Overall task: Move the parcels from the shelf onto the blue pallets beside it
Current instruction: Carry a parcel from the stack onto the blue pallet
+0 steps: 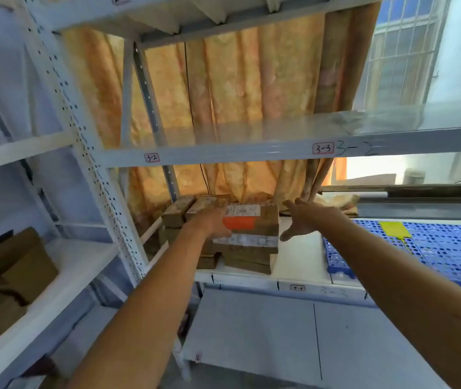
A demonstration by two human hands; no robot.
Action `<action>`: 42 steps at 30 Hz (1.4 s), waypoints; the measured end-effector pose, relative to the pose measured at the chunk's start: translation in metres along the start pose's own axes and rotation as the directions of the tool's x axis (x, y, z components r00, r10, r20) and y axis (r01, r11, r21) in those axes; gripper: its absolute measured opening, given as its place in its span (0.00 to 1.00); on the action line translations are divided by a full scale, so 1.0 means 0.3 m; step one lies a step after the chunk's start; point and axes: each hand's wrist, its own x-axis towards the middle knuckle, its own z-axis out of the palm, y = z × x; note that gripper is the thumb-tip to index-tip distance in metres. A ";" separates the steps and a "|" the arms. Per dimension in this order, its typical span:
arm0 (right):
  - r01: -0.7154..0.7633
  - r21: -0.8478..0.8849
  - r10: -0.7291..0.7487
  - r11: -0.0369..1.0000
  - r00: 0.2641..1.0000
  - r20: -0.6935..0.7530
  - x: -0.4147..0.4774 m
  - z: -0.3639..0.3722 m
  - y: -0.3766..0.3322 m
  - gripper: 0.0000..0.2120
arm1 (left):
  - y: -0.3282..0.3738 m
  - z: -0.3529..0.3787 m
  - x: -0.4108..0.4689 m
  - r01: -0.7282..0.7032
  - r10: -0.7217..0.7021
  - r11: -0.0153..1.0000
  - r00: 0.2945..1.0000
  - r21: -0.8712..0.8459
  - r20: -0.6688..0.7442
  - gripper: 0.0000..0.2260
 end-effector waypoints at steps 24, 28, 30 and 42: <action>-0.115 -0.084 0.133 0.990 0.954 0.268 0.530 0.022 -0.114 0.69 | -0.197 -0.009 0.578 -0.147 0.075 0.955 0.960 0.256 0.270 0.63; -0.029 -0.077 0.053 0.997 0.947 0.317 0.568 0.016 -0.130 0.66 | -0.182 -0.020 0.615 -0.141 0.037 0.945 0.943 0.296 0.331 0.64; 0.018 -0.051 0.002 0.999 0.935 0.355 0.590 0.017 -0.136 0.68 | -0.175 -0.023 0.637 -0.141 0.021 0.940 0.932 0.309 0.362 0.64; 0.057 0.021 -0.061 0.998 0.902 0.428 0.612 0.042 -0.109 0.65 | -0.159 0.010 0.714 -0.084 -0.073 0.952 0.873 0.296 0.482 0.70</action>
